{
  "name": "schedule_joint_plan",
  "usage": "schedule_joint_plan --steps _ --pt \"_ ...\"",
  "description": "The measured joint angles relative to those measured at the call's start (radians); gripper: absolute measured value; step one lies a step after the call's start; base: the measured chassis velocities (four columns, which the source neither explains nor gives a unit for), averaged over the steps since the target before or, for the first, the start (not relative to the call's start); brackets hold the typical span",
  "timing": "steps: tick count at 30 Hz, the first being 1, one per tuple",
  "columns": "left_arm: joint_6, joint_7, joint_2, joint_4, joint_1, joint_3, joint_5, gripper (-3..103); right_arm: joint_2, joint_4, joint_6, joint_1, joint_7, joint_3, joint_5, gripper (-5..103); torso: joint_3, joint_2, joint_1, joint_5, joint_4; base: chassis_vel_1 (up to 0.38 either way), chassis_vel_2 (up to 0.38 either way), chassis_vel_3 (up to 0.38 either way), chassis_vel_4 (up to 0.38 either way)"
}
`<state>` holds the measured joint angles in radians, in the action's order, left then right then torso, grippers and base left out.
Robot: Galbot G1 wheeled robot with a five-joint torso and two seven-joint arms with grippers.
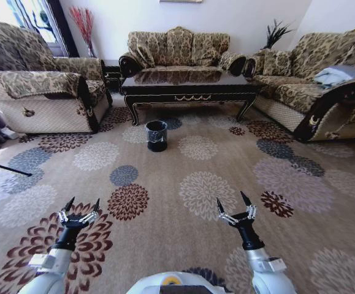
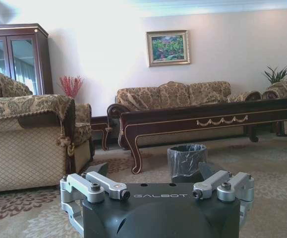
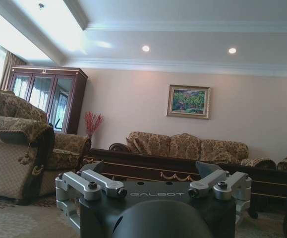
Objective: Move to the front of the table and pick up the trash from the floor, then place it into the trash bin.
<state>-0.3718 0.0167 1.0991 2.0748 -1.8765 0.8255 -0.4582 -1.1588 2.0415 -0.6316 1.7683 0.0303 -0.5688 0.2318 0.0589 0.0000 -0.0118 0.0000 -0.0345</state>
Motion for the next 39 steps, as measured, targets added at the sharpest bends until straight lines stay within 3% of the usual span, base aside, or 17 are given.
schedule_joint_plan --steps 22,39 --pt "0.0 0.0 0.0 0.0 0.0 0.0 0.0 100 0.0 0.0 0.0 0.0 0.0 0.0 0.0 100 0.0 0.0 0.0 0.0 0.0 0.115 -0.115 -0.121 0.115" --pt "0.0 0.0 0.0 0.0 0.0 0.0 0.0 100 0.0 0.0 0.0 0.0 0.0 0.0 0.0 100 0.001 0.0 0.0 0.0 0.0 0.003 -0.004 -0.002 0.003"
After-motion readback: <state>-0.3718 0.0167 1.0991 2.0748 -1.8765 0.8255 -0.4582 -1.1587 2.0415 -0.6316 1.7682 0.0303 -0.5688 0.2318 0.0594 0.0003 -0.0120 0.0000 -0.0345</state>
